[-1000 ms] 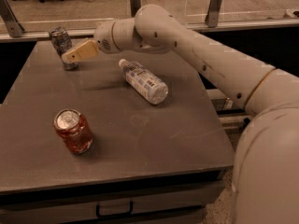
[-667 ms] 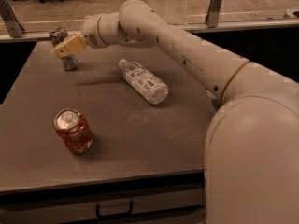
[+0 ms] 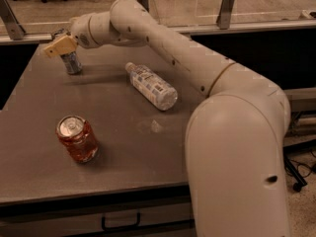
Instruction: Move redbull can near blue plastic bottle
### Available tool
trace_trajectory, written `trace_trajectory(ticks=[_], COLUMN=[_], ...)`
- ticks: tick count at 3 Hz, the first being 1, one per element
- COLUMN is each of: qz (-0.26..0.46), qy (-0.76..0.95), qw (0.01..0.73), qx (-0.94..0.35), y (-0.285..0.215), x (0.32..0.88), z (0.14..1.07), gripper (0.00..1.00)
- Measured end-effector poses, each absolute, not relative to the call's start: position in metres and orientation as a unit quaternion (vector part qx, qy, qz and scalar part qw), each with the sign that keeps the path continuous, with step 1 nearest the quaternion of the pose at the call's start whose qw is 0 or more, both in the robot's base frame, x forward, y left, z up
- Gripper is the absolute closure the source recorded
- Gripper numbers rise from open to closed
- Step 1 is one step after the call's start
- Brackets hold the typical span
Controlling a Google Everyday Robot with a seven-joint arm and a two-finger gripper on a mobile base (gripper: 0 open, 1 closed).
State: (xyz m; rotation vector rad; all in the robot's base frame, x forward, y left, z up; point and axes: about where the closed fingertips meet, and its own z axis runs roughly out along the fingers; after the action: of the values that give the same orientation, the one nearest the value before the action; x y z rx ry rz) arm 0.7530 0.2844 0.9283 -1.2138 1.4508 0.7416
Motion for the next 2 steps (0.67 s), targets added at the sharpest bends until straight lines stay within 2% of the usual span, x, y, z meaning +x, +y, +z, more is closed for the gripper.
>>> trace_trajectory(ticks=[1,2], qz=[0.319,0.307], qy=[0.605,0.608], qw=[0.521,0.515], qx=[-0.511,-0.52], y=[0.29,0.269], x=[0.756,0.757], z=[0.925,0.923], gripper=[0.4,0.64])
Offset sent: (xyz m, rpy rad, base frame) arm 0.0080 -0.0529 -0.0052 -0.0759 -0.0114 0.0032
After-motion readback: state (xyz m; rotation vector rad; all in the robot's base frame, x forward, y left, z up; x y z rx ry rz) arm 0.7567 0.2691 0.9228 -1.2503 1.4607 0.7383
